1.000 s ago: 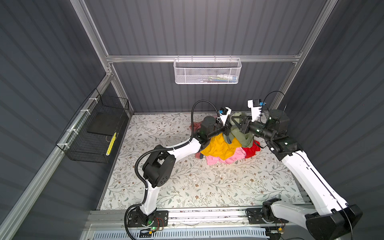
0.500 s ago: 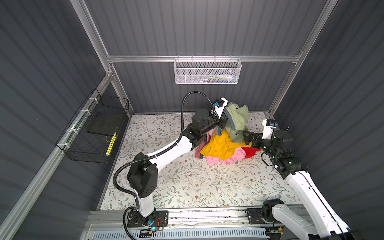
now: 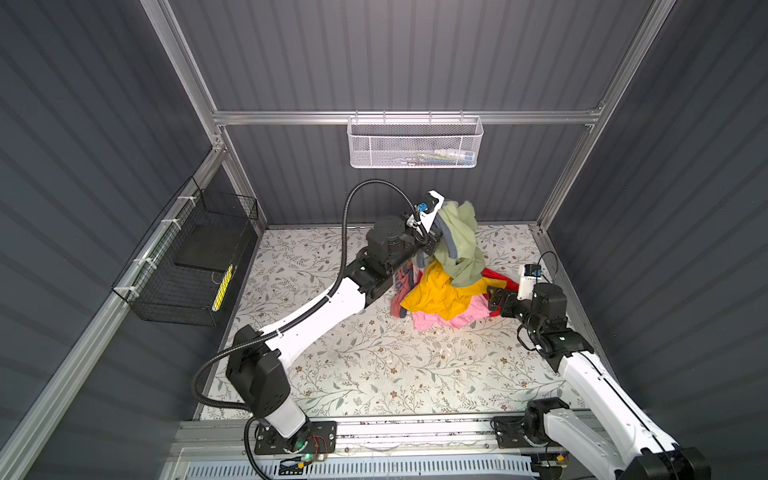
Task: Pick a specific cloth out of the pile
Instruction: 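Grasp the green sweatshirt with the left gripper and release the right gripper, then carry the sweatshirt from the pile with the left gripper while the right withdraws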
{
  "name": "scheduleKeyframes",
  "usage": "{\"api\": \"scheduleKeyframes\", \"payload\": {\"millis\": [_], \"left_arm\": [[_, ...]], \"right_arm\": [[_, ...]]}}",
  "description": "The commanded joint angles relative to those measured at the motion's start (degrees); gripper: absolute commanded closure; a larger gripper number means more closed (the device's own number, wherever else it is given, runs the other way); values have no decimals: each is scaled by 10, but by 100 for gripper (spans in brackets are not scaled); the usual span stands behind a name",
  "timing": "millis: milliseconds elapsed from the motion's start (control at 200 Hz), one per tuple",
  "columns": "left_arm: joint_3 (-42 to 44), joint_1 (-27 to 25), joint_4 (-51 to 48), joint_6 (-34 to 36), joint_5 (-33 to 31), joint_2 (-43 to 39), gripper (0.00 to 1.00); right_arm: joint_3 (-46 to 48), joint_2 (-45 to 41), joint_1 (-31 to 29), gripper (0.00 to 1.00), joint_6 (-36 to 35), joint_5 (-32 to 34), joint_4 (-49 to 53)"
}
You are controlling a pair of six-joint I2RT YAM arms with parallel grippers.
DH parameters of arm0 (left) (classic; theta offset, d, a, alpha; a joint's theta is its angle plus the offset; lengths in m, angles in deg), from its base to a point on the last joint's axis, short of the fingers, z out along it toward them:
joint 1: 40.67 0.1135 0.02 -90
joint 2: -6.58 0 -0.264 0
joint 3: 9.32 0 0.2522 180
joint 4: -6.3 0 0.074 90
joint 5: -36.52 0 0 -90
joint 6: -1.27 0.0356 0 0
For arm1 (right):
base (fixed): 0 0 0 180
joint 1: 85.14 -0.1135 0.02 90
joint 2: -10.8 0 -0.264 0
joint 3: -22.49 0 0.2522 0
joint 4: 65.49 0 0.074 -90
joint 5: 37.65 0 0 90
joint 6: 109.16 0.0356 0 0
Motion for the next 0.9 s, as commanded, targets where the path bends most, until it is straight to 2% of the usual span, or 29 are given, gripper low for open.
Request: {"api": "scheduleKeyframes", "payload": {"millis": [0,235,380,480,706,896], "left_arm": [[12,10,-9,49,-90,-68,100],[69,48,-45,59,-200,-142,100],[93,100,-88,30,-233,-183,100],[114,112,-110,36,-281,-208,100],[172,124,-156,48,-372,-245,100],[234,138,-137,94,-453,-249,100]], "right_arm": [[29,-12,3,1,-22,28,-65],[98,-23,3,1,-80,94,-191],[143,17,8,1,-105,138,-315],[151,63,10,1,-116,151,-378],[142,161,11,1,-148,148,-444],[166,190,11,1,-160,132,-520]]}}
